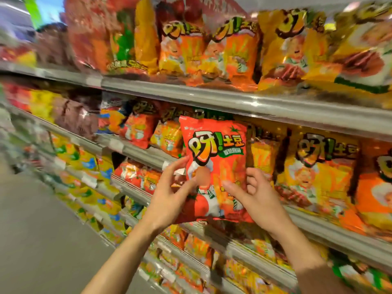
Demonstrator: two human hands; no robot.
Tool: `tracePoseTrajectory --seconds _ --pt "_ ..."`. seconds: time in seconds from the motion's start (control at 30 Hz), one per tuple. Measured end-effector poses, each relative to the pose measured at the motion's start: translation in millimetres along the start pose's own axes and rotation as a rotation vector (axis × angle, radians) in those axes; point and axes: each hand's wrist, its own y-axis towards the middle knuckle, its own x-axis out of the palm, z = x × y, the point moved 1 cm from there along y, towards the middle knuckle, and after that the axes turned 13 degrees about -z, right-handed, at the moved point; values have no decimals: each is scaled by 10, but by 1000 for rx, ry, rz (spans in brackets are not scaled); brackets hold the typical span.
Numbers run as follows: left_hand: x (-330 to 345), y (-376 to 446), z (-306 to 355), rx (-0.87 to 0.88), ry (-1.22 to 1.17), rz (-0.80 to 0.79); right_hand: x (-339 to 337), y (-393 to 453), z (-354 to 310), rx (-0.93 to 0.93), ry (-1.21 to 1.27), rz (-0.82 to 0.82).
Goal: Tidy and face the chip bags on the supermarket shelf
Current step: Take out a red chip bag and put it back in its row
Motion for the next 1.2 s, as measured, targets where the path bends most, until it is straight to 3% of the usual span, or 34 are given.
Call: tracePoseTrajectory --seconds 0.37,0.9,0.97,1.1,1.2 --pt "-1172 601 -509 38 -30 -107 816 915 -74 14 -97 105" --pt "-3501 1205 -1227 54 38 -263 2873 2255 -423 47 -18 326" --pt "-3728 1360 -1330 49 42 -195 2963 2386 -464 37 -44 347" --pt "-4279 1836 -1621 -16 173 125 3069 2543 -493 65 -94 378" --pt "-4547 2179 -1829 -90 406 101 3145 2621 -528 64 -108 387"
